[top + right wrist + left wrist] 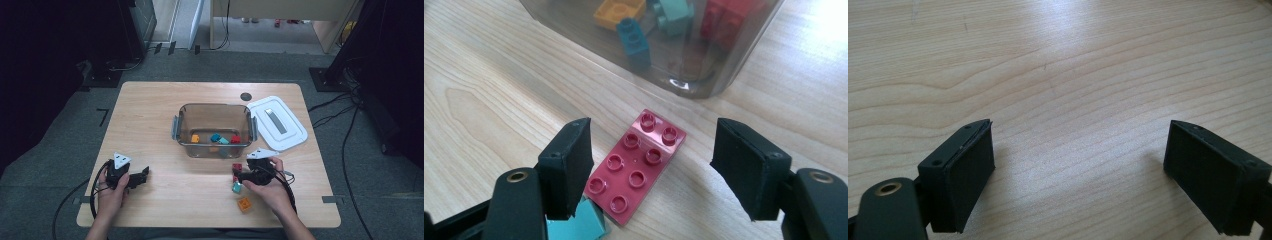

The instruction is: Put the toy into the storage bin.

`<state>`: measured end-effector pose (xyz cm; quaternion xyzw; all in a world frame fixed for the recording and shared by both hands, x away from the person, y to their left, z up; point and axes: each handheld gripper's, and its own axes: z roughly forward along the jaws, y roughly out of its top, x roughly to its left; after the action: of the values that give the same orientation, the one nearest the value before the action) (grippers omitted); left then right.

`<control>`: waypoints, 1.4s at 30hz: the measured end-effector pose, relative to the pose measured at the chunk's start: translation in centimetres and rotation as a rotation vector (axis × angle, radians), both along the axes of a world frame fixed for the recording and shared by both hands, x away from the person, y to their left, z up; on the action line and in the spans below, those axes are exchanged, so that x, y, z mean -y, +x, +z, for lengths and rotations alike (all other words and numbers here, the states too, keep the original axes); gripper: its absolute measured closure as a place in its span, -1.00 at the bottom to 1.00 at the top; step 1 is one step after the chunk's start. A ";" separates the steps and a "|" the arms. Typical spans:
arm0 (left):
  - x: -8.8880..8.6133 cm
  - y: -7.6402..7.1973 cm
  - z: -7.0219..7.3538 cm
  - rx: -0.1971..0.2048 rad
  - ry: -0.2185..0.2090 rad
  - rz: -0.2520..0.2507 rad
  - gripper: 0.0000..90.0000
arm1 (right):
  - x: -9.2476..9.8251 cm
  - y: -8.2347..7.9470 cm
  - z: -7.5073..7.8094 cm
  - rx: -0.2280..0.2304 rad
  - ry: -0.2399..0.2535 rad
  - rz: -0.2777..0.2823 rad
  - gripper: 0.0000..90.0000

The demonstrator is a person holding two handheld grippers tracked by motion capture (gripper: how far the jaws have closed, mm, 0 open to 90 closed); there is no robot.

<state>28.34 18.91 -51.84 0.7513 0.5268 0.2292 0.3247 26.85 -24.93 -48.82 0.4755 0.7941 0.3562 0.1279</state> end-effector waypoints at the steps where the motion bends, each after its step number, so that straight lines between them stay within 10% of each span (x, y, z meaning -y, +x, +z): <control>1: 0.0 0.0 0.0 0.000 0.000 0.000 -0.72 | 0.0 0.0 -0.1 0.003 -0.003 -0.005 -0.25; 42: 0.0 0.0 0.0 0.000 0.000 0.000 -0.72 | -0.1 -0.4 -1.7 -0.015 -0.114 0.028 0.31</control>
<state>28.33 18.91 -51.84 0.7511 0.5270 0.2292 0.3249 26.44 -24.80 -50.54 0.4591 0.8206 0.3087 0.1436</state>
